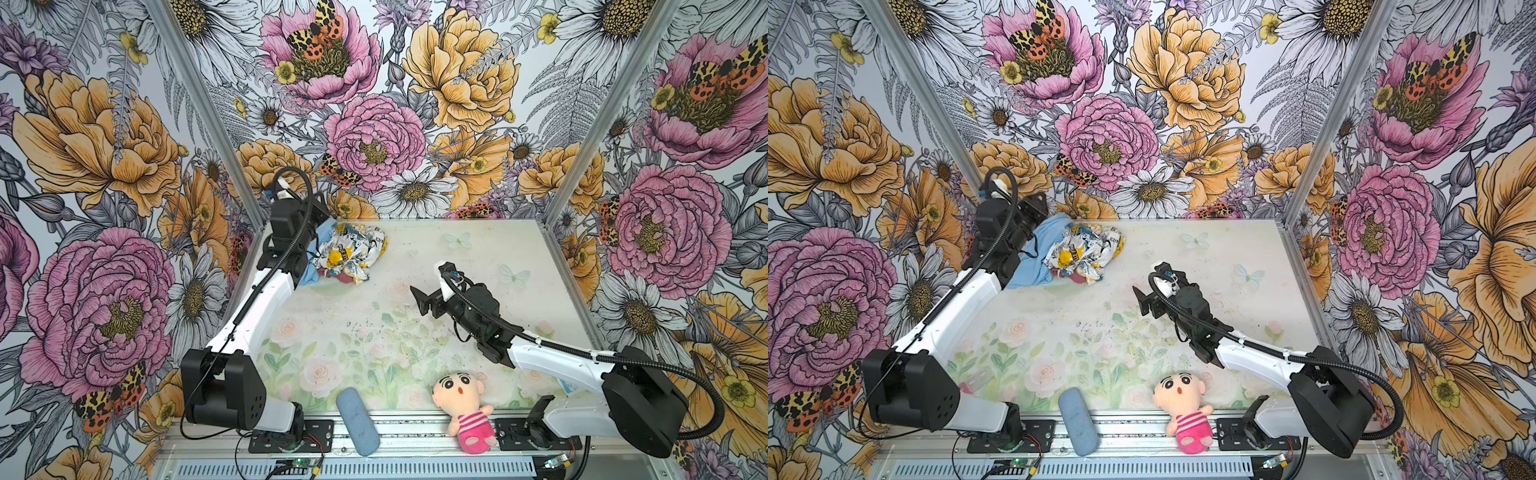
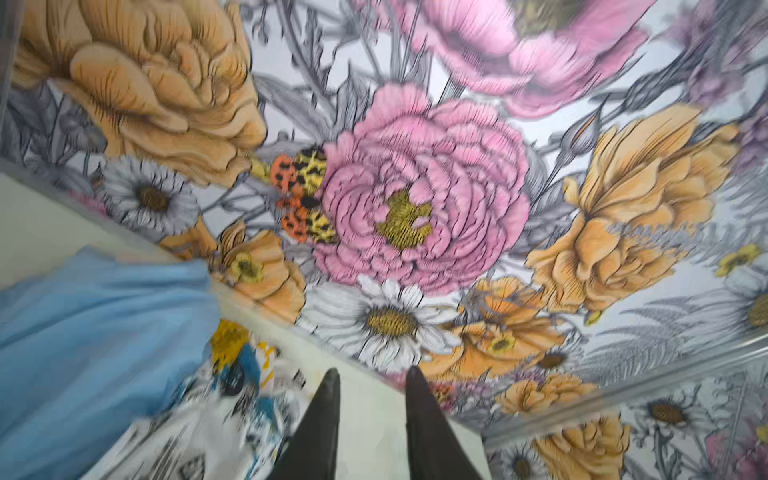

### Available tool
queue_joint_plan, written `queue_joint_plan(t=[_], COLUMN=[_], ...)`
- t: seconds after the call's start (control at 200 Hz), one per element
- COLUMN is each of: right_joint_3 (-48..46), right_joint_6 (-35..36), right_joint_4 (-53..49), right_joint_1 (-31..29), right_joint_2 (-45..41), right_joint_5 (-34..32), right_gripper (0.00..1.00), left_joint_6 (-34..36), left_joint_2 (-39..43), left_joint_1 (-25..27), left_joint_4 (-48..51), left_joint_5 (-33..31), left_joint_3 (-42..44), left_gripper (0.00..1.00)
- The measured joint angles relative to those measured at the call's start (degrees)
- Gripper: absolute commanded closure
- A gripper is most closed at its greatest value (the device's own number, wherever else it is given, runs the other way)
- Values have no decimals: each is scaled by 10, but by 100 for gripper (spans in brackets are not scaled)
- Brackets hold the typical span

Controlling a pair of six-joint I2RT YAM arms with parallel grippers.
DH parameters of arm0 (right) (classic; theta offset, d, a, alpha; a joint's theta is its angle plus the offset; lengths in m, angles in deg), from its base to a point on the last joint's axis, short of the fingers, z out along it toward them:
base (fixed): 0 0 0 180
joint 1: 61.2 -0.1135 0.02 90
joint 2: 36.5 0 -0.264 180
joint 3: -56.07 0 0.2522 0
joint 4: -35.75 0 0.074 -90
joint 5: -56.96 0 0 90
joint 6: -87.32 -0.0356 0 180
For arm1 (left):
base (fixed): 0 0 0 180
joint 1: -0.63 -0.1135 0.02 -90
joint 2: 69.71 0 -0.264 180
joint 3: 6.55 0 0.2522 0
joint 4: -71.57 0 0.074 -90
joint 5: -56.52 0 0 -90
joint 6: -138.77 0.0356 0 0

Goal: Pick out a specific cloth from the pile
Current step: 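Lower the left gripper into the pile and grasp the pink ribbed cloth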

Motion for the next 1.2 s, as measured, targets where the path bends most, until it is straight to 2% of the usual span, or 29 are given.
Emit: queue_joint_plan(t=[0.135, 0.245, 0.49, 0.701, 1.201], right_joint_3=[0, 0, 0, -1, -2], right_joint_6=[-4, -7, -9, -9, -9], right_joint_4=[0, -1, -1, -1, -2], right_joint_1=[3, 3, 4, 8, 12], right_joint_2=[0, 0, 0, 0, 0], right_joint_5=[0, 0, 0, 0, 0], right_gripper=[0, 1, 0, 0, 1], left_joint_6=[-17, -29, -41, -71, -105], left_joint_2=[0, -31, -103, -173, -269], left_joint_1=[22, 24, 25, 25, 24], left_joint_4=[-17, -18, -88, -126, -154], left_joint_5=[20, 25, 29, 12, -30], left_joint_3=[201, 268, 240, 214, 162], left_gripper=[53, 47, 44, 56, 58])
